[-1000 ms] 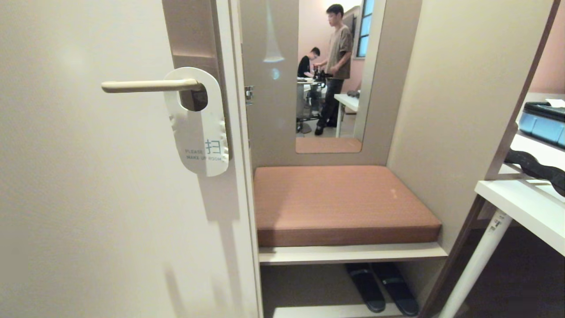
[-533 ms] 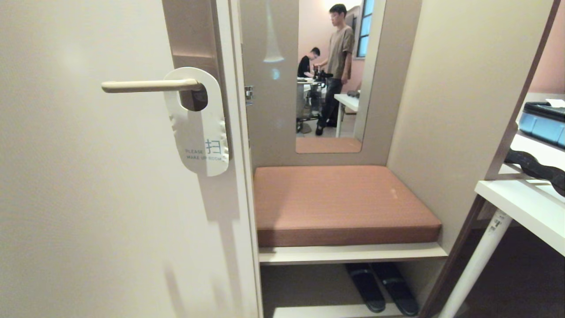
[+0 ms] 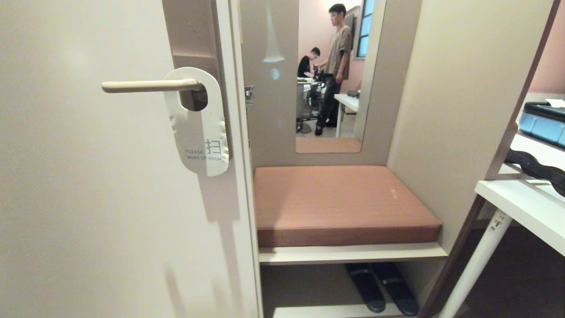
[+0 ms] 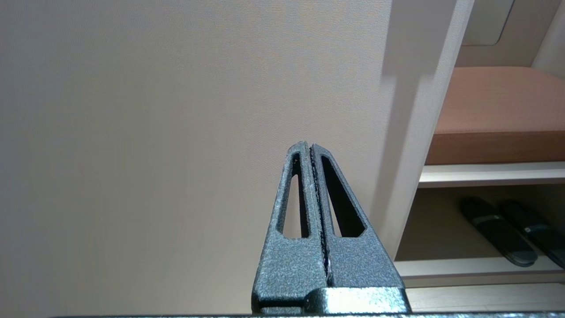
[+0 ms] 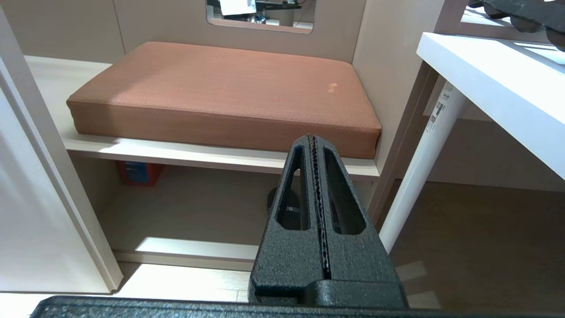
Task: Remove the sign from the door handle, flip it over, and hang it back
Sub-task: Take down the sign
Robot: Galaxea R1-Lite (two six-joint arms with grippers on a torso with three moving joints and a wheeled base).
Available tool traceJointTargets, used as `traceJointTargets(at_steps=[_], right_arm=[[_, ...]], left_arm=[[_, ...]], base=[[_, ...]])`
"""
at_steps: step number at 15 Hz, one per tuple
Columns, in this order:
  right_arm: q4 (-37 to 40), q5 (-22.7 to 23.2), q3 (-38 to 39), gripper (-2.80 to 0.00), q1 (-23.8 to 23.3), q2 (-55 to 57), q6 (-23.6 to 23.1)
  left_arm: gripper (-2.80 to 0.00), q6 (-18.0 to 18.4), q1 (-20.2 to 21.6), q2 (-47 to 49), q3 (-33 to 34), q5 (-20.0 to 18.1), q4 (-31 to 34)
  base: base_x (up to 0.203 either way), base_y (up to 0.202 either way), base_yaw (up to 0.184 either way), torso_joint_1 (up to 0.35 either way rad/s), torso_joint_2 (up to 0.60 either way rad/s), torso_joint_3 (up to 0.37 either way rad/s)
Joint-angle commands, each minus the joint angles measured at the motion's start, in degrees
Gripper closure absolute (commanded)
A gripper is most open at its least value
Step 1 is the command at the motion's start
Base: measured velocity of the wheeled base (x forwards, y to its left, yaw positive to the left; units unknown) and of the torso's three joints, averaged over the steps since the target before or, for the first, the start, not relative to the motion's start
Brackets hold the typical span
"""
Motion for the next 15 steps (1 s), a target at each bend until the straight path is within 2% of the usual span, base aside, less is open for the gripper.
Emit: traceJointTargets(at_steps=[1, 15], right_arm=[[0.0, 0.0, 0.0, 0.00, 0.1, 0.0, 0.0], [0.0, 0.0, 0.0, 0.00, 0.0, 0.0, 0.0]], left_arm=[[0.00, 0.0, 0.0, 0.0, 0.0, 0.0, 0.0], [0.00, -0.2, 0.0, 0.0, 0.0, 0.0, 0.0]], base=[[0.000, 0.000, 0.000, 0.000, 0.00, 0.000], [0.000, 0.000, 0.000, 0.000, 0.00, 0.000]])
